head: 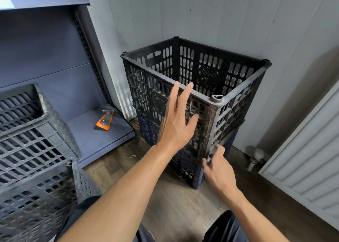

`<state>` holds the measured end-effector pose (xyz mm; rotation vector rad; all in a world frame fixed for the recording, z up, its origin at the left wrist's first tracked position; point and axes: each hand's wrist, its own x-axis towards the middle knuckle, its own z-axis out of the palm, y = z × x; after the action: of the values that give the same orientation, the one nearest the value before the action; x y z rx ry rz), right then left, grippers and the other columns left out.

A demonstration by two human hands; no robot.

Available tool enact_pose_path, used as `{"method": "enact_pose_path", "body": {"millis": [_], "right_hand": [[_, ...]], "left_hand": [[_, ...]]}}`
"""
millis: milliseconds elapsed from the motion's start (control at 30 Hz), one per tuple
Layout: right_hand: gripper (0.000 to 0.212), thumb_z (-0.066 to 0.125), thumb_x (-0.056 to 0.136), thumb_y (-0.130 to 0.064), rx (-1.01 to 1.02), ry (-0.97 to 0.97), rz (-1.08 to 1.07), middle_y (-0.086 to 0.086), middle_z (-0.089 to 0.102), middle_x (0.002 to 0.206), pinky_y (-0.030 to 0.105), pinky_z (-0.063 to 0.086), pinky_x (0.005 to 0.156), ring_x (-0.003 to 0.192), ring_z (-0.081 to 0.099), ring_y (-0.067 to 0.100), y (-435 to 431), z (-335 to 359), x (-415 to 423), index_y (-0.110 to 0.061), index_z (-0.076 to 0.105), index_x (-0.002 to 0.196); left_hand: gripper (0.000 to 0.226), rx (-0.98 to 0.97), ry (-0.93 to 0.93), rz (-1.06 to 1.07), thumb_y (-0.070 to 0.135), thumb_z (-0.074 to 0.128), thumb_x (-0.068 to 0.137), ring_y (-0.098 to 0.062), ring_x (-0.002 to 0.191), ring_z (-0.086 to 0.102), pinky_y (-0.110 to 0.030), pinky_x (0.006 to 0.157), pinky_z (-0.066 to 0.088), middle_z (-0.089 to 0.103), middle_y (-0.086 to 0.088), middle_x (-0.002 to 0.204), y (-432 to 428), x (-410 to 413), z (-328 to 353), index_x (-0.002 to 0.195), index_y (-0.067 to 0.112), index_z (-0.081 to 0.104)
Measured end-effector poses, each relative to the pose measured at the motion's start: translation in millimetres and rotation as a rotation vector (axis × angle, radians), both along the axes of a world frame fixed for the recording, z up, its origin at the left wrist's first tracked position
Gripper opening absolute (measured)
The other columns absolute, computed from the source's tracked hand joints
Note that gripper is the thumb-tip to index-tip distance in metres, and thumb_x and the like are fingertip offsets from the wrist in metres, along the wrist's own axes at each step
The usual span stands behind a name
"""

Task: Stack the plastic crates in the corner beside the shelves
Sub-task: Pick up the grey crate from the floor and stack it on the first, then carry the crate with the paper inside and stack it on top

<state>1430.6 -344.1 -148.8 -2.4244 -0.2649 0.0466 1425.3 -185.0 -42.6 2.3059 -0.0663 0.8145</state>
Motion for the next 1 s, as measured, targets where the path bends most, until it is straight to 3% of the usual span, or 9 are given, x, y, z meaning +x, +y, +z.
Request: {"method": "enact_pose_path", "body": {"millis": [67, 133, 200, 333, 433, 567, 833, 1000], "right_hand": [[0.035, 0.057, 0.093, -0.028, -0.073, 0.067, 0.006, 0.006, 0.062, 0.072, 0.038, 0.051, 0.054, 0.058, 0.061, 0.023, 10, -9, -13, -0.010, 0.034, 0.113], [0.029, 0.055, 0.093, -0.032, -0.149, 0.174, 0.084, 0.008, 0.061, 0.082, 0.039, 0.052, 0.062, 0.073, 0.065, 0.031, 21, -11, -20, -0.014, 0.033, 0.101], [0.026, 0.054, 0.093, -0.032, -0.178, 0.214, 0.208, 0.006, 0.059, 0.093, 0.038, 0.048, 0.068, 0.085, 0.063, 0.031, 34, -8, -22, -0.016, 0.036, 0.104], [0.037, 0.055, 0.091, -0.034, -0.168, 0.210, 0.432, 0.004, 0.061, 0.115, 0.039, 0.047, 0.082, 0.104, 0.061, 0.026, 63, 4, -26, -0.020, 0.042, 0.123], [0.041, 0.055, 0.092, -0.033, -0.131, 0.180, 0.522, 0.002, 0.060, 0.123, 0.039, 0.050, 0.088, 0.106, 0.060, 0.022, 82, 14, -33, -0.022, 0.045, 0.131], [0.031, 0.053, 0.093, -0.028, -0.094, 0.132, 0.632, 0.003, 0.062, 0.120, 0.038, 0.048, 0.088, 0.107, 0.059, 0.023, 114, 22, -47, -0.021, 0.052, 0.123], [0.027, 0.053, 0.092, -0.029, 0.017, 0.117, 0.961, 0.007, 0.064, 0.115, 0.034, 0.045, 0.090, 0.109, 0.059, 0.029, 219, 20, -160, -0.020, 0.058, 0.118], [0.029, 0.053, 0.095, -0.030, -0.033, 0.149, 1.200, 0.008, 0.062, 0.120, 0.034, 0.044, 0.093, 0.114, 0.058, 0.028, 260, 10, -243, -0.021, 0.057, 0.122]], "left_hand": [[0.079, -0.063, 0.013, 0.061, 0.017, 0.060, 0.093, -0.013, 0.147, 0.018, 0.004, 0.095, 0.020, 0.003, 0.000, 0.161, -1, -4, -1, 0.155, 0.030, 0.012], [0.081, -0.080, 0.115, 0.083, 0.023, 0.058, 0.094, -0.015, 0.138, 0.031, -0.013, 0.096, 0.034, 0.007, 0.000, 0.158, 0, -10, -3, 0.154, 0.034, 0.005], [0.081, -0.051, 0.254, 0.091, 0.028, 0.057, 0.094, -0.021, 0.131, 0.039, -0.031, 0.096, 0.042, 0.011, -0.001, 0.154, 4, -18, -7, 0.153, 0.034, 0.002], [0.070, 0.071, 0.534, 0.173, 0.034, 0.056, 0.095, -0.024, 0.134, 0.034, -0.047, 0.103, 0.041, 0.023, 0.001, 0.149, 16, -41, -12, 0.151, 0.031, 0.014], [0.057, 0.112, 0.612, 0.254, 0.037, 0.055, 0.095, -0.024, 0.132, 0.037, -0.044, 0.105, 0.040, 0.037, -0.002, 0.144, 34, -64, -10, 0.146, 0.029, 0.031], [0.047, 0.021, 0.763, 0.370, 0.044, 0.054, 0.093, -0.022, 0.128, 0.047, -0.043, 0.102, 0.043, 0.048, -0.001, 0.136, 75, -110, -3, 0.138, 0.031, 0.045], [0.043, -0.056, 1.061, 0.636, 0.045, 0.052, 0.096, -0.018, 0.122, 0.053, -0.031, 0.096, 0.042, 0.056, 0.003, 0.131, 150, -279, 8, 0.137, 0.030, 0.048], [0.049, -0.173, 1.353, 0.608, 0.048, 0.056, 0.095, -0.016, 0.122, 0.053, -0.031, 0.101, 0.042, 0.053, 0.001, 0.136, 185, -395, -6, 0.139, 0.029, 0.046]]}}
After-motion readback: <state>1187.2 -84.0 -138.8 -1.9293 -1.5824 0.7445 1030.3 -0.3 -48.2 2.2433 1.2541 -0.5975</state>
